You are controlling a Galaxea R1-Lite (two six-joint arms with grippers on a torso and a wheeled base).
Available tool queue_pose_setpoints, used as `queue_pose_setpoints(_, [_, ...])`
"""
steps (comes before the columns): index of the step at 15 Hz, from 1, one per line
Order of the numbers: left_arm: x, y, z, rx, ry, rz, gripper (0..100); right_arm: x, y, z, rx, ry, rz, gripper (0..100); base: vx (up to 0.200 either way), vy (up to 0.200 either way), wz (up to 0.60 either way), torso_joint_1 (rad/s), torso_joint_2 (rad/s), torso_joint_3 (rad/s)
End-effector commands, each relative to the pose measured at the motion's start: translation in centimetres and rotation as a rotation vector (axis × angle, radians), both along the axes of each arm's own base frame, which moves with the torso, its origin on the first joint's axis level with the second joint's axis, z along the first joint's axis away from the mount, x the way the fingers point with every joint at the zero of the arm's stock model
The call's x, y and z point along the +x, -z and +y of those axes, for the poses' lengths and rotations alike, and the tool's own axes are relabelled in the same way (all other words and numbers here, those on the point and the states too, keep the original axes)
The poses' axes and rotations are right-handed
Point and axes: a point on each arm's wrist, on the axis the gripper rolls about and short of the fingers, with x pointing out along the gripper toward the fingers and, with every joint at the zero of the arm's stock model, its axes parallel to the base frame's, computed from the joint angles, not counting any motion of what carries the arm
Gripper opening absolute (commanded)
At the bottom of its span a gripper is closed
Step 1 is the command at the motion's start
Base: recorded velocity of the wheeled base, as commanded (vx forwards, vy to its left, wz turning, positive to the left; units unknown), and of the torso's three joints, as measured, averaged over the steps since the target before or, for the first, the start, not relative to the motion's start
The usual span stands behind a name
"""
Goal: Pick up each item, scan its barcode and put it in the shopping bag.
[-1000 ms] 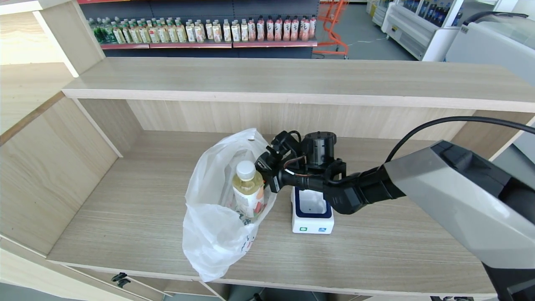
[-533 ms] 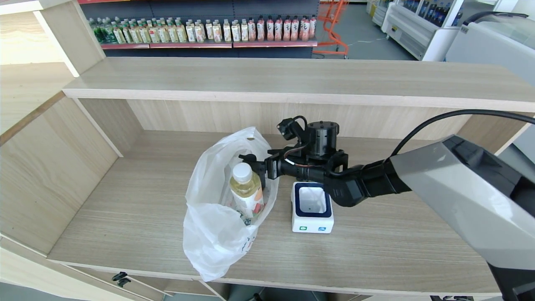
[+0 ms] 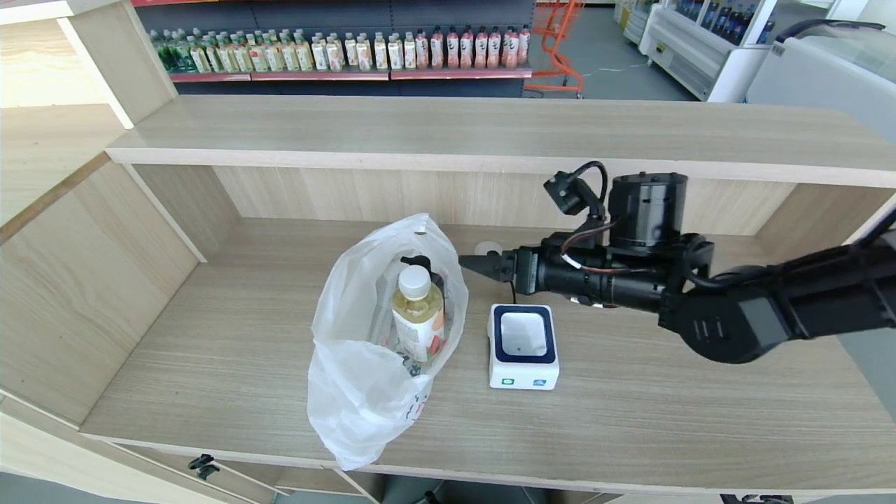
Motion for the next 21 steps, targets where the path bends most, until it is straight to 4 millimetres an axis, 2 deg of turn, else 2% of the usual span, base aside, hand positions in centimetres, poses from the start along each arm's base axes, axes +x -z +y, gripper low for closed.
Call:
queue_pose_setpoints(1, [0.0, 0.0, 0.0, 0.001, 0.0, 0.0, 100, -10.8, -3.2, -7.5, 0.025, 0.034, -0.025, 100, 0.0, 0.0, 0.0, 0.0, 0.0, 0.0])
queue_pose_setpoints(3, [0.0, 0.0, 0.0, 0.0, -0.001, 0.0, 100, -13.9, -3.4, -10.6, -0.034, 0.107, -0.034, 100, 0.0, 0.0, 0.0, 0.0, 0.0, 0.0])
queue_pose_setpoints(4, [0.0, 0.0, 0.0, 0.001, 0.0, 0.0, 100, -14.8, -3.2, -11.5, -0.067, 0.146, -0.044, 100, 0.0, 0.0, 0.0, 0.0, 0.0, 0.0])
queue_pose_setpoints(5, [0.0, 0.0, 0.0, 0.0, 0.0, 0.0, 100, -17.0, -2.5, -13.1, -0.15, 0.263, -0.07, 100, 0.0, 0.0, 0.0, 0.0, 0.0, 0.0])
queue_pose_setpoints(7, [0.0, 0.0, 0.0, 0.0, 0.0, 0.0, 100, -20.0, -1.4, -15.9, -0.223, 0.508, -0.095, 100, 0.0, 0.0, 0.0, 0.0, 0.0, 0.0])
queue_pose_setpoints(10, [0.0, 0.0, 0.0, 0.0, 0.0, 0.0, 100, -24.6, 0.7, -18.5, -0.233, 0.681, -0.117, 100, 0.0, 0.0, 0.0, 0.0, 0.0, 0.0])
queue_pose_setpoints(11, [0.0, 0.0, 0.0, 0.0, -0.001, 0.0, 100, -26.7, 2.1, -19.3, -0.23, 0.754, -0.129, 100, 0.0, 0.0, 0.0, 0.0, 0.0, 0.0])
queue_pose_setpoints(13, [0.0, 0.0, 0.0, 0.0, 0.0, 0.0, 100, -29.4, 4.1, -19.8, -0.214, 0.831, -0.171, 100, 0.0, 0.0, 0.0, 0.0, 0.0, 0.0])
queue_pose_setpoints(15, [0.0, 0.0, 0.0, 0.0, 0.0, 0.0, 100, -31.2, 6.5, -19.9, -0.232, 0.852, -0.226, 100, 0.0, 0.0, 0.0, 0.0, 0.0, 0.0])
queue_pose_setpoints(18, [0.0, 0.0, 0.0, 0.0, 0.0, 0.0, 100, -32.7, 9.8, -19.9, -0.222, 0.923, -0.283, 100, 0.0, 0.0, 0.0, 0.0, 0.0, 0.0])
queue_pose_setpoints(19, [0.0, 0.0, 0.0, 0.0, -0.001, 0.0, 100, -33.3, 10.4, -19.9, -0.216, 0.944, -0.302, 100, 0.0, 0.0, 0.0, 0.0, 0.0, 0.0])
queue_pose_setpoints(21, [0.0, 0.0, 0.0, 0.0, -0.001, 0.0, 100, -33.4, 11.3, -19.9, -0.225, 0.928, -0.219, 100, 0.0, 0.0, 0.0, 0.0, 0.0, 0.0])
